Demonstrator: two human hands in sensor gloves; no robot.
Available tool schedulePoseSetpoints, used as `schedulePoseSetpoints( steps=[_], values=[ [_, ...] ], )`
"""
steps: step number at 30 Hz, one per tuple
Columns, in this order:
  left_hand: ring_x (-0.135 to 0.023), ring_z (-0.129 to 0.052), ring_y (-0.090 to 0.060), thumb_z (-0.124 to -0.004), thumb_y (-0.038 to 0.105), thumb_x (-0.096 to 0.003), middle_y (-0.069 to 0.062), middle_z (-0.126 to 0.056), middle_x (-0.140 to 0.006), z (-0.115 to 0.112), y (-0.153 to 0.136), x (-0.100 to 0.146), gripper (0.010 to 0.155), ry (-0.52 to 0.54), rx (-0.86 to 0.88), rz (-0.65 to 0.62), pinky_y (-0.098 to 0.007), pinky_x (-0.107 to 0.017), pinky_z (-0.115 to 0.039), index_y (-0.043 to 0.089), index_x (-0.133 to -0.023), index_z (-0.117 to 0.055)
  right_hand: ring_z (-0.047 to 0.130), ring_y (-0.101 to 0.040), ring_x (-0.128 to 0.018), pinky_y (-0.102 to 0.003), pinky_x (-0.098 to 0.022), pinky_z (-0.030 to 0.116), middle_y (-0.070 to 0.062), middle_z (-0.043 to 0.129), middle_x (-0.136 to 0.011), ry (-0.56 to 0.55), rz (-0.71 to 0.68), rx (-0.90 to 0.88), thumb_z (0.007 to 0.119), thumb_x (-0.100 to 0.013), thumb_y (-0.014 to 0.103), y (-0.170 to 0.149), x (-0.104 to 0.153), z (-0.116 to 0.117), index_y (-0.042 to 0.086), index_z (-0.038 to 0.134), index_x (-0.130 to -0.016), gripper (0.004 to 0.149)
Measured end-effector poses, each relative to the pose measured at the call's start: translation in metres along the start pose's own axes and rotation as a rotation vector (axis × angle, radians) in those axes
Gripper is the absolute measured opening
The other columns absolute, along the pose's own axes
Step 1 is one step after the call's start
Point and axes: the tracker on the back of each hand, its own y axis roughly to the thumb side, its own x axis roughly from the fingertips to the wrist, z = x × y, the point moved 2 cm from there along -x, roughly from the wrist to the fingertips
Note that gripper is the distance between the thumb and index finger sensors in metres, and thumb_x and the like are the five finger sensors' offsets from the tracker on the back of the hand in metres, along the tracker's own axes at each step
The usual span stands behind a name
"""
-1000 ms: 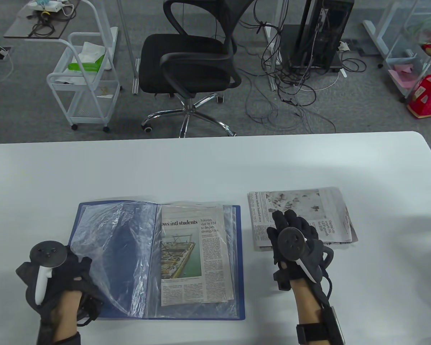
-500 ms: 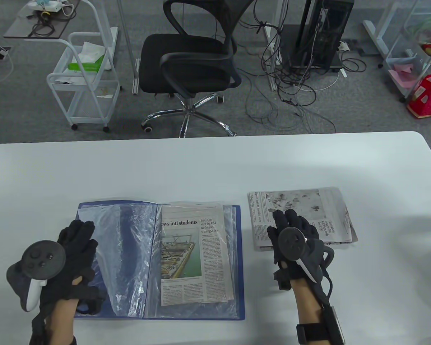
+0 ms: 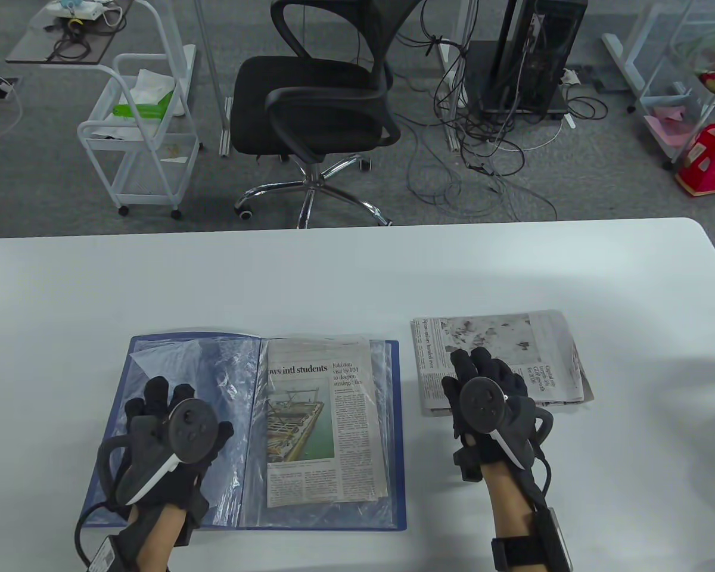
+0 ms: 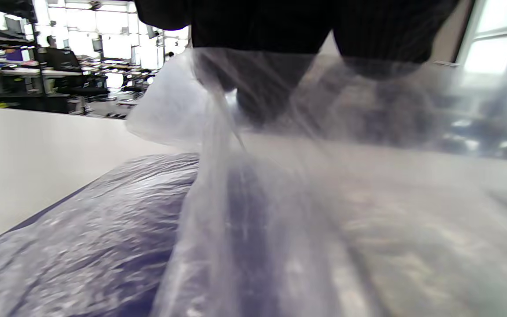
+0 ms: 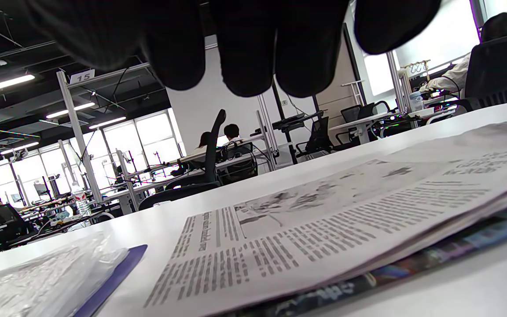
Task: Pull newspapers from file folder
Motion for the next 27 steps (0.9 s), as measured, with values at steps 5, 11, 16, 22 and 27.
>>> schedulePoseSetpoints(
  steps=[5,11,16,22,27],
  values=[
    [-0.111,-0.034,-0.051,-0.078,0.045,-0.0470,-0.010,-0.056,-0.121,0.000,-0.040,-0.024,0.061,-0.208,0.124,0.099,-0.067,-0.075,-0.034,0.007,-0.090,-0.099,0.080,-0.041,-0.092,-0.065,-0.064,0.062,-0.007,0.075,-0.103,0.003,0.000,-0.011,0.072,-0.040,0.050,0.000,0.000,0.001,0.033,0.072,-0.093,0.055],
    [-0.111,-0.022,-0.045,-0.086,0.038,-0.0458,-0.002,-0.033,-0.123,0.010,-0.051,-0.032,0.066,-0.416,-0.233,0.085,-0.066,-0.075,-0.031,0.022,-0.109,-0.072,0.080,-0.040,-0.093,-0.065,-0.064,0.062,-0.007,0.075,-0.104,0.009,0.010,-0.014,0.072,-0.040,0.051,-0.001,-0.001,0.001,0.033,0.073,-0.093,0.055],
    [-0.111,-0.030,-0.047,-0.084,0.030,-0.0483,-0.003,-0.041,-0.123,0.033,-0.011,-0.017,0.065,-0.298,-0.299,-0.087,-0.065,-0.075,-0.033,0.026,-0.110,-0.064,0.081,-0.040,-0.092,-0.065,-0.064,0.062,-0.007,0.076,-0.103,0.012,0.009,-0.013,0.072,-0.040,0.051,-0.001,-0.001,0.001,0.034,0.073,-0.093,0.055],
    [-0.111,-0.048,-0.048,-0.082,0.039,-0.0471,-0.008,-0.052,-0.122,-0.004,0.064,0.009,0.066,-0.215,-0.324,-0.425,-0.063,-0.074,-0.044,0.025,-0.110,-0.065,0.081,-0.040,-0.092,-0.065,-0.064,0.062,-0.007,0.076,-0.103,0.013,-0.010,-0.013,0.072,-0.040,0.051,0.003,0.001,0.001,0.034,0.073,-0.093,0.055],
    [-0.110,-0.046,-0.050,-0.081,0.046,-0.0453,-0.012,-0.044,-0.123,-0.071,0.104,0.021,0.076,-0.332,-0.198,-0.575,-0.064,-0.074,-0.044,0.023,-0.113,-0.055,0.081,-0.040,-0.092,-0.065,-0.064,0.062,-0.007,0.075,-0.103,0.028,-0.040,-0.013,0.072,-0.040,0.051,0.011,0.003,0.004,0.034,0.073,-0.093,0.055]
  ],
)
